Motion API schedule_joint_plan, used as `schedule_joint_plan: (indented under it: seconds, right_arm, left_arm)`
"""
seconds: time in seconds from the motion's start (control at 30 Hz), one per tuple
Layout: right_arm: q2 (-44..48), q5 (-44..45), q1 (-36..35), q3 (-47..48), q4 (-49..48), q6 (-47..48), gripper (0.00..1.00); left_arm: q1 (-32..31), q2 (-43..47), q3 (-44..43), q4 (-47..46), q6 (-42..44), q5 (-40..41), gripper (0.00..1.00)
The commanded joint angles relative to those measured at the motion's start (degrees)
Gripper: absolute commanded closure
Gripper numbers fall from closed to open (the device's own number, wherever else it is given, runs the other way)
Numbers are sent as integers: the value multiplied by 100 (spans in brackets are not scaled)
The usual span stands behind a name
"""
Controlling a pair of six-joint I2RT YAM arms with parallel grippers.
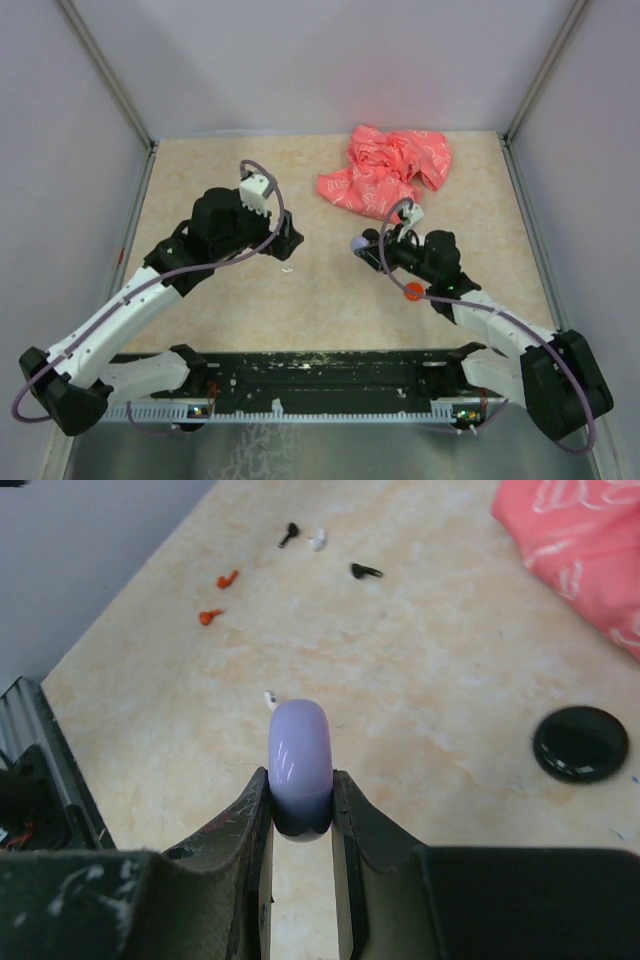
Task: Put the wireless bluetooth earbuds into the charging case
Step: Place the charging case at the center of the board.
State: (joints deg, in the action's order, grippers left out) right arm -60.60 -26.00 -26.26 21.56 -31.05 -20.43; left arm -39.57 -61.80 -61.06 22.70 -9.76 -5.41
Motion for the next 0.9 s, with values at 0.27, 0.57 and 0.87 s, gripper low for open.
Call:
schedule_joint_plan:
  seconds: [0.27,0.57,0.87]
  right_arm:
    - [-230,225,2191,495,1709,-738,100]
    - [-1242,810,3528,646,1064,-1399,100]
    - [-2759,805,3955,1471,754,-1399,100]
  left_arm:
    - [326,943,726,312,820,2494,0]
    - [780,1275,1182,18,731,1951,0]
    - [887,1512,1313,-64,704,1994,0]
